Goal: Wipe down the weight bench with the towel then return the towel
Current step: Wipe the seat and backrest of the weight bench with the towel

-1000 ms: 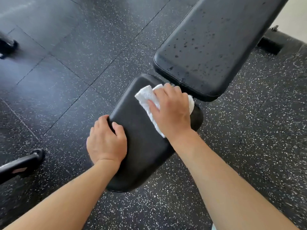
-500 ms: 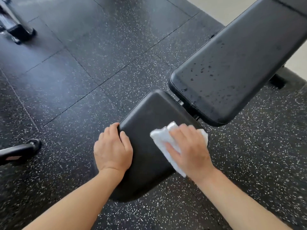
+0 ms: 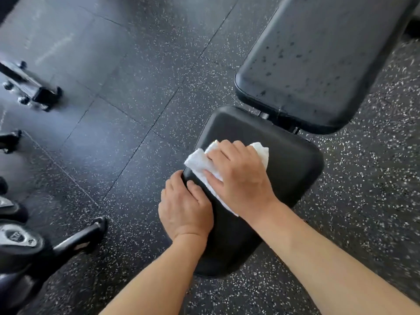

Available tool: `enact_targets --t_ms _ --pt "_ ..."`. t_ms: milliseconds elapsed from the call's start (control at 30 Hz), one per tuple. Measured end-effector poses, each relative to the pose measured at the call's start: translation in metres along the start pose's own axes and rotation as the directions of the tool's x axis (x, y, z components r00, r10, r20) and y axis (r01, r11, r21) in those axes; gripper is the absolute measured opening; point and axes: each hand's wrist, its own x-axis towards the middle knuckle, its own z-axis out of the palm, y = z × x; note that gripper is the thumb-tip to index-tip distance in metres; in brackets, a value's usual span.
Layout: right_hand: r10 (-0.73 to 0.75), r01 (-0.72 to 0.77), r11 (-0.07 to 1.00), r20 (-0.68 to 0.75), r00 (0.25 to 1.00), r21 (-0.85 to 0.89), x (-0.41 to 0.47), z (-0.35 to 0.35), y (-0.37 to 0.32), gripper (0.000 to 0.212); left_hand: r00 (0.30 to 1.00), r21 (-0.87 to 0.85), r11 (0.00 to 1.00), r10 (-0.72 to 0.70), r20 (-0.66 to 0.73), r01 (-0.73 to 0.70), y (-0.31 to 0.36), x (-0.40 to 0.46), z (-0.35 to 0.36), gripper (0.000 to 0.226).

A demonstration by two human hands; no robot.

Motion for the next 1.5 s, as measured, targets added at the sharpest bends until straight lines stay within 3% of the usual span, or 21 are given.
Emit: enact_targets --t_ms 167,300,433,533,600,667,733,1000,1100,1233,1400,1500 --pt "0.159 -0.161 0.986 -0.046 0.986 -0.039 -0.079 -0.038 0.006 0.016 1.0 -0.013 1.0 0.011 -0.01 -0.011 -0.001 -0.002 0.0 0.057" --pt "0.392 -0.365 0.912 -0.136 0.91 0.185 -0.135 -0.042 0.0 0.019 0.998 0.005 0.999 0.038 -0.042 -0.038 0.0 -0.002 0.0 0.058" --pt "0.533 -0.446 0.831 -0.246 0.81 0.331 -0.123 -0.032 0.0 0.029 0.998 0.003 0.999 0.044 -0.054 -0.044 -0.003 -0.002 0.001 0.058" --pt "0.685 -0.536 0.726 -0.388 0.617 0.43 -0.084 -0.036 0.032 0.026 0.997 0.028 0.999 0.048 -0.063 -0.047 -0.001 -0.002 0.002 0.053" --pt "0.793 -0.566 0.609 -0.401 0.459 0.556 -0.061 -0.043 0.058 0.026 0.998 0.042 0.999 0.03 -0.055 -0.028 -0.003 -0.001 0.004 0.045" --pt "0.844 -0.56 0.537 -0.396 0.363 0.631 -0.05 -0.044 0.071 0.025 0.999 0.049 0.999 0.003 -0.042 -0.001 -0.005 0.001 0.004 0.042" --pt "0.847 -0.547 0.532 -0.394 0.357 0.646 -0.057 -0.041 0.062 0.024 0.999 0.054 0.999 0.0 -0.039 0.002 -0.006 0.003 0.005 0.042" --pt "0.84 -0.518 0.453 -0.153 0.52 0.725 -0.169 0.008 -0.095 0.036 0.999 0.046 0.999 -0.005 -0.051 0.007 -0.003 0.001 0.004 0.047" --pt "0.808 -0.492 0.473 -0.137 0.573 0.731 -0.176 0.011 -0.095 0.038 0.998 0.043 0.999 0.006 -0.057 -0.004 -0.003 0.001 0.004 0.05" --pt "0.81 -0.48 0.53 -0.248 0.532 0.699 -0.133 -0.012 -0.03 0.022 0.998 0.044 0.999 0.014 -0.062 -0.011 -0.003 0.001 0.004 0.051" --pt "0.899 -0.526 0.431 -0.302 0.317 0.733 -0.059 -0.041 0.065 0.019 0.997 0.031 1.0 0.004 -0.076 -0.002 -0.006 0.003 0.005 0.056" --pt "0.876 -0.543 0.477 -0.32 0.362 0.691 -0.063 -0.04 0.058 0.021 0.998 0.024 1.0 0.0 -0.068 0.002 -0.005 0.002 0.005 0.053"
